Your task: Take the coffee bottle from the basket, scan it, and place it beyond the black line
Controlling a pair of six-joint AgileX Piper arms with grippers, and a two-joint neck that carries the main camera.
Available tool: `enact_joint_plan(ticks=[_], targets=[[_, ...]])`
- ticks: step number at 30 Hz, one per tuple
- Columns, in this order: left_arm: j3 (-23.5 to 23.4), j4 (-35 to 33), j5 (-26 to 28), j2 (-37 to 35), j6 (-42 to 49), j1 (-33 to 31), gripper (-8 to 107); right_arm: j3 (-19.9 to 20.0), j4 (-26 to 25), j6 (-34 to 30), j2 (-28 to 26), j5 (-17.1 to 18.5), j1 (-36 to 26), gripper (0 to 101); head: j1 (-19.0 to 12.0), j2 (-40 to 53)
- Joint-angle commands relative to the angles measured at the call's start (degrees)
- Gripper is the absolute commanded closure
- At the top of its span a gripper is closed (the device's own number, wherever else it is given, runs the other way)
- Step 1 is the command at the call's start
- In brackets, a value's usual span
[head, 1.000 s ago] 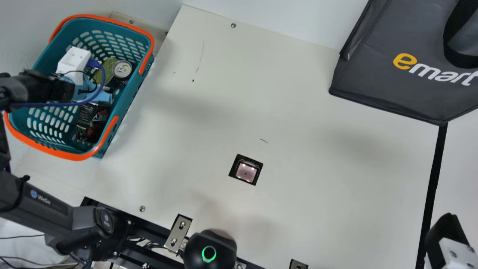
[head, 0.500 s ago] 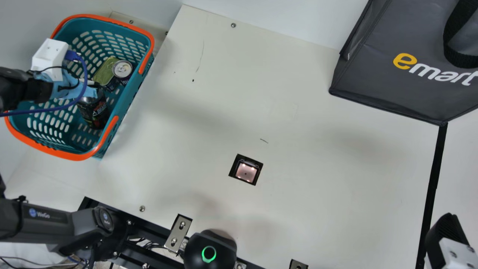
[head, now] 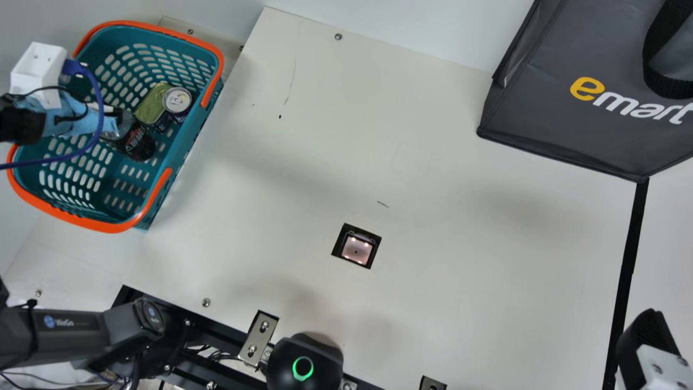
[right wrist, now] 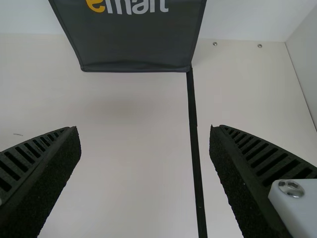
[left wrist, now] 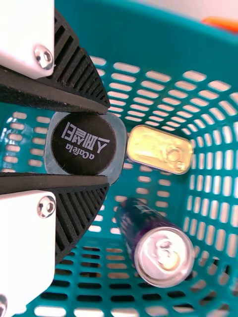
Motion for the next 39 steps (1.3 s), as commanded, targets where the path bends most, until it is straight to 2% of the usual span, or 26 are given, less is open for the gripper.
enact_joint_plan(ticks=[1,22,39], targets=[[-1.2,0.2,1.3,-0.4,-1.4,0.0,89,0.0,0.0,0.0,0.0,0.0,0.0,10,-1.0,0.1],[-12.7,4.4,10.5,-5.5,-13.7,-2.1,89,0.0,0.0,0.0,0.0,0.0,0.0,10,-1.0,0.1],[-23.5,7.2,15.4,-7.6,-22.3,-6.9,89,0.0,0.0,0.0,0.0,0.0,0.0,10,-1.0,0.1]])
